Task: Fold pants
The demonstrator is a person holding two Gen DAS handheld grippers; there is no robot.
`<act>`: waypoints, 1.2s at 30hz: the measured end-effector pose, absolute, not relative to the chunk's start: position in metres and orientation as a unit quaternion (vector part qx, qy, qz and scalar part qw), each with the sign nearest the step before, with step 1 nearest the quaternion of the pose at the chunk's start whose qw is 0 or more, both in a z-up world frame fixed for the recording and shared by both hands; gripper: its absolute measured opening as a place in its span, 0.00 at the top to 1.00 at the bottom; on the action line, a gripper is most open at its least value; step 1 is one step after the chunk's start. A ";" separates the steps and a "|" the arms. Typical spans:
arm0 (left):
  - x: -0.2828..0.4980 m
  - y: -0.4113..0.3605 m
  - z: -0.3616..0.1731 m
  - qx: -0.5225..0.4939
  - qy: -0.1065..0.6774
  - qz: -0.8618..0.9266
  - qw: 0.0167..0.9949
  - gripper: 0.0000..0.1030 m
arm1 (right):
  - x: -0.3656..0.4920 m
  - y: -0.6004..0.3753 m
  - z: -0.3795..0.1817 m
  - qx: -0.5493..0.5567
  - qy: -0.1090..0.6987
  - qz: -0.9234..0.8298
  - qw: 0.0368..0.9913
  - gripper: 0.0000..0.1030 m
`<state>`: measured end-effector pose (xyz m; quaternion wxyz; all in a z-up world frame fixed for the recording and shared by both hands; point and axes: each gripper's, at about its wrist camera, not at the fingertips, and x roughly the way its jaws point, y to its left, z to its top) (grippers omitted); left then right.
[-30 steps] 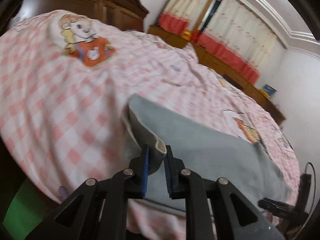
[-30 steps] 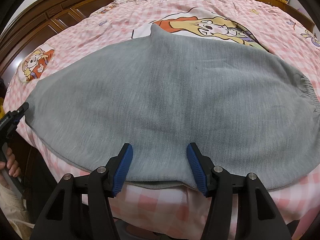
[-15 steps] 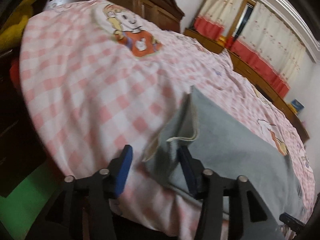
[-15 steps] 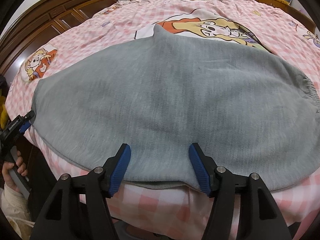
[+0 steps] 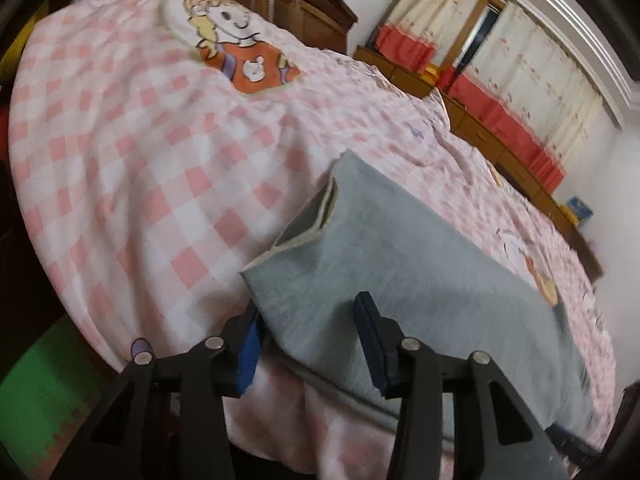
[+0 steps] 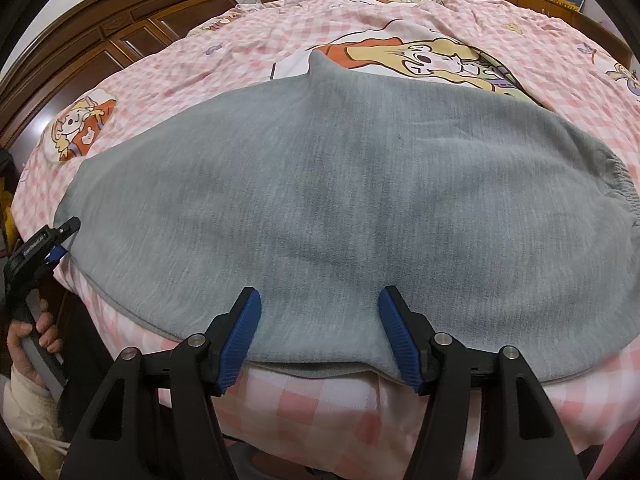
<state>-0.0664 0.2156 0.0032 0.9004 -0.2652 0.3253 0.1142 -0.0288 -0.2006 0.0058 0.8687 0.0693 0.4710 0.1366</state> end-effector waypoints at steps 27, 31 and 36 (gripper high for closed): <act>-0.059 0.072 0.113 -0.178 0.300 -0.081 0.934 0.92 | -0.050 -0.235 0.048 0.178 0.445 0.201 0.854 0.43; -0.047 0.037 0.084 -0.173 0.340 -0.108 0.918 0.92 | -0.031 -0.229 0.054 0.207 0.466 0.226 0.830 0.43; -0.042 0.011 0.053 -0.145 0.378 -0.118 0.907 0.92 | 0.000 -0.203 0.054 0.228 0.493 0.258 0.799 0.43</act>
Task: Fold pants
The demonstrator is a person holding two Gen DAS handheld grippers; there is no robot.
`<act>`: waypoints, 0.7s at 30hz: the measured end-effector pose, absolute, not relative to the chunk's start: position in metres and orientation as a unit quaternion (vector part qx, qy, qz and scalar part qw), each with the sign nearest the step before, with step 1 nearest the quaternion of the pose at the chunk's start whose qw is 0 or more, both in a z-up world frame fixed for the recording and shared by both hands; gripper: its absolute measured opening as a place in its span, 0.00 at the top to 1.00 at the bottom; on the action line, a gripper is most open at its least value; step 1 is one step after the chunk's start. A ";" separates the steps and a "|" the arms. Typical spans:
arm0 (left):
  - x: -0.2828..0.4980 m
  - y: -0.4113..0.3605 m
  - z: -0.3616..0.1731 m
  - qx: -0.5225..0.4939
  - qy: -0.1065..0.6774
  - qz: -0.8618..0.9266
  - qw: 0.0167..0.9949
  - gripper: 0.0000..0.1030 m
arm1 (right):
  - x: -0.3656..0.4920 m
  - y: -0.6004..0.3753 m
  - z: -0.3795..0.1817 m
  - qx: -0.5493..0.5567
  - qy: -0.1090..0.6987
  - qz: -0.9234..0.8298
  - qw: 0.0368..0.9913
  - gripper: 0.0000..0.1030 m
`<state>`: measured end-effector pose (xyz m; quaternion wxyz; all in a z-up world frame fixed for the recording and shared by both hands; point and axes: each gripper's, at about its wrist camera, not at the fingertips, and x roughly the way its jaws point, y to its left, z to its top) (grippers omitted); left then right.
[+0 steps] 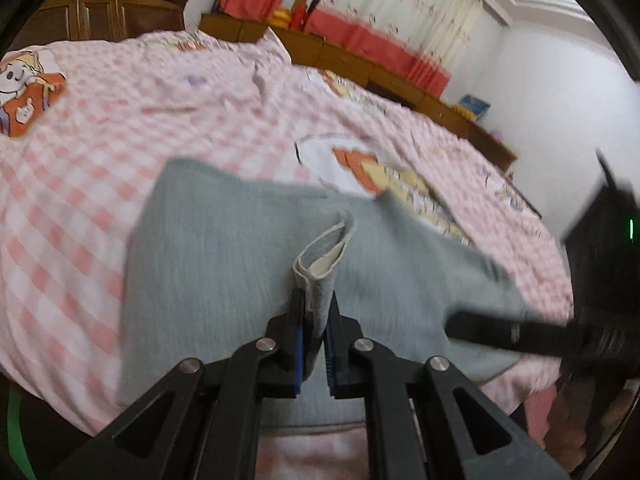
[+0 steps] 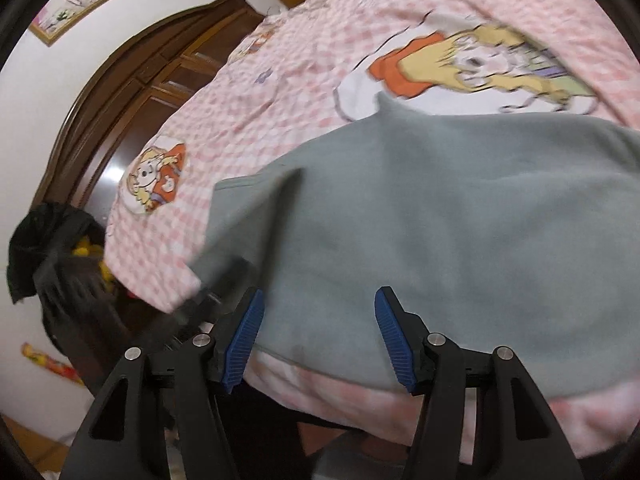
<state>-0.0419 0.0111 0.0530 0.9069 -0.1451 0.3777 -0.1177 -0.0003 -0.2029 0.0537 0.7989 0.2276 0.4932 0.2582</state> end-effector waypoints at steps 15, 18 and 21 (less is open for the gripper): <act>-0.050 0.014 0.039 -0.161 0.378 -0.136 0.901 0.92 | 0.059 -0.130 0.043 0.233 0.548 0.263 0.759 0.42; -0.052 0.014 0.040 -0.161 0.376 -0.140 0.902 0.92 | 0.065 -0.120 0.043 0.225 0.558 0.261 0.755 0.43; -0.056 0.016 0.045 -0.153 0.375 -0.138 0.904 0.88 | 0.068 -0.106 0.048 0.170 0.561 0.262 0.767 0.90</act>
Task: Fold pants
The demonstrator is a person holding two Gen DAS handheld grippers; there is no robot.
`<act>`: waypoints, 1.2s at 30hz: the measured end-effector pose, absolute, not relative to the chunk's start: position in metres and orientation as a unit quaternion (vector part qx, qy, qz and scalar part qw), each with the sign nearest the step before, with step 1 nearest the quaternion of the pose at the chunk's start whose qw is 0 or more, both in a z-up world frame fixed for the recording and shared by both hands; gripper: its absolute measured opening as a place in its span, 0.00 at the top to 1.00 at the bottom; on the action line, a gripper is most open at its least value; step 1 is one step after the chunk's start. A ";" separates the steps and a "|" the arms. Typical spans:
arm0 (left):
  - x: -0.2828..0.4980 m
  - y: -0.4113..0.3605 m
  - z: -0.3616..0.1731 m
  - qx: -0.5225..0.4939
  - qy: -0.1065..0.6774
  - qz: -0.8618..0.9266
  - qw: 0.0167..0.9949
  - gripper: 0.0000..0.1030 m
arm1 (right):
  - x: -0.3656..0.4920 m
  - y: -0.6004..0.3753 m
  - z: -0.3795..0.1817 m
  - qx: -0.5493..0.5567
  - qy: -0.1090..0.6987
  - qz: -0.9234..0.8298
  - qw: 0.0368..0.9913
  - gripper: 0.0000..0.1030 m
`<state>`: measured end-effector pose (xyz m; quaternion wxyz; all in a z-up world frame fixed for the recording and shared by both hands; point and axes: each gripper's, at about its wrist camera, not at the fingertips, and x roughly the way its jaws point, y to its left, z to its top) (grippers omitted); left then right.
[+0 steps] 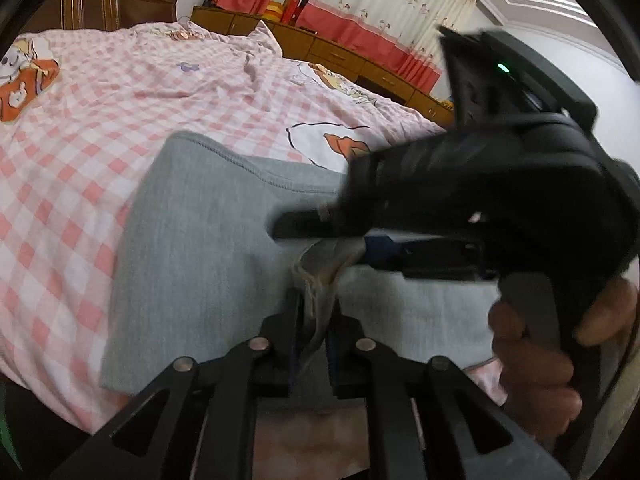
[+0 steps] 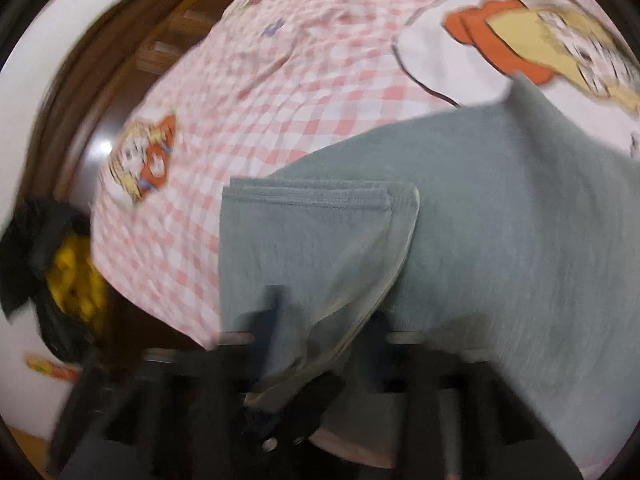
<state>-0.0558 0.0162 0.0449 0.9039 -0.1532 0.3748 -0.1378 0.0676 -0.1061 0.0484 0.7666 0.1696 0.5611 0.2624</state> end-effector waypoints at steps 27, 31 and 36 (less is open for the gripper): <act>-0.104 0.039 0.078 -0.133 0.310 -0.028 0.941 0.15 | 0.034 -0.053 0.255 0.073 0.451 0.335 0.824 0.94; -0.082 0.031 0.059 -0.143 0.342 -0.025 0.928 0.15 | 0.030 -0.076 0.277 0.087 0.424 0.337 0.836 0.94; -0.068 0.008 0.051 -0.114 0.352 -0.024 0.929 0.15 | 0.031 -0.123 0.287 0.105 0.409 0.319 0.848 0.94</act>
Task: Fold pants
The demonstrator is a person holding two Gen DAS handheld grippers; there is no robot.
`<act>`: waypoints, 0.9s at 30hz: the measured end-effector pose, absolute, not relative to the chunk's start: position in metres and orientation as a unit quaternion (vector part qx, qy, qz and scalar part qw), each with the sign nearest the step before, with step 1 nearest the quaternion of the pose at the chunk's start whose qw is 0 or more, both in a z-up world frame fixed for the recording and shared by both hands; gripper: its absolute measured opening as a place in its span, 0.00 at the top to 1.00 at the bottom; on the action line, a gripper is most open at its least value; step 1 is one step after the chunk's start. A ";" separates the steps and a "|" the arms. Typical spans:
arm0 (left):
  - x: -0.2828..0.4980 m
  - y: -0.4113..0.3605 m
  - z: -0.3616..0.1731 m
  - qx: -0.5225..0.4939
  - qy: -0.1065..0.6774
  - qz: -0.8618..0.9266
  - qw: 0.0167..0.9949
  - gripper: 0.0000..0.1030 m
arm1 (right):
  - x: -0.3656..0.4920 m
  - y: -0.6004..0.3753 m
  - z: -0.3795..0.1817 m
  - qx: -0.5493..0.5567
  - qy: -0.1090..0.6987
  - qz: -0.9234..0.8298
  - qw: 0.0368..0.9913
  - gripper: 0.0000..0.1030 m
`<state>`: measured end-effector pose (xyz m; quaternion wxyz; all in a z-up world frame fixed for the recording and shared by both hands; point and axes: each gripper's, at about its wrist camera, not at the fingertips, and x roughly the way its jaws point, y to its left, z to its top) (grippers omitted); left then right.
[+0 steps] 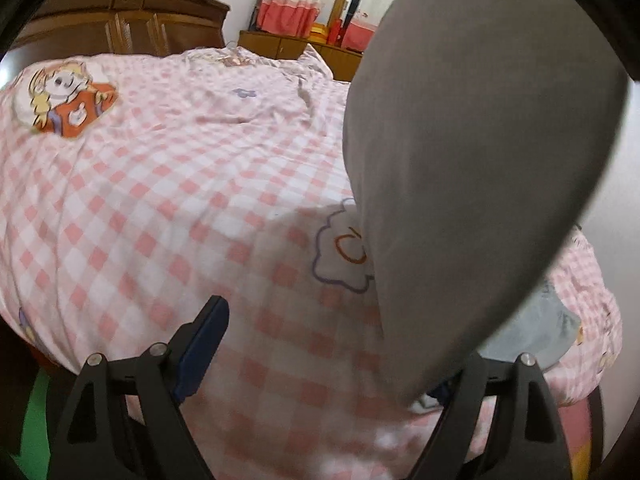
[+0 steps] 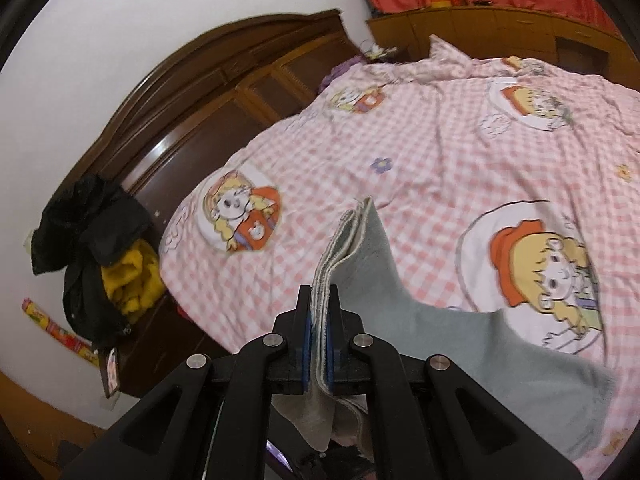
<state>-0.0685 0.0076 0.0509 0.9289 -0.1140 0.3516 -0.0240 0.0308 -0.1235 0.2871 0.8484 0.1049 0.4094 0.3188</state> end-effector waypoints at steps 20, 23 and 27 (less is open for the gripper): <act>-0.069 -0.075 0.012 0.095 0.380 -0.016 0.920 0.14 | 0.037 -0.416 0.093 0.263 0.459 0.147 0.836 0.94; -0.069 -0.076 0.012 0.102 0.385 -0.017 0.917 0.14 | 0.037 -0.432 0.054 0.277 0.471 0.138 0.826 0.94; -0.072 -0.077 0.016 0.127 0.389 -0.029 0.912 0.14 | 0.035 -0.435 0.012 0.255 0.489 0.119 0.826 0.94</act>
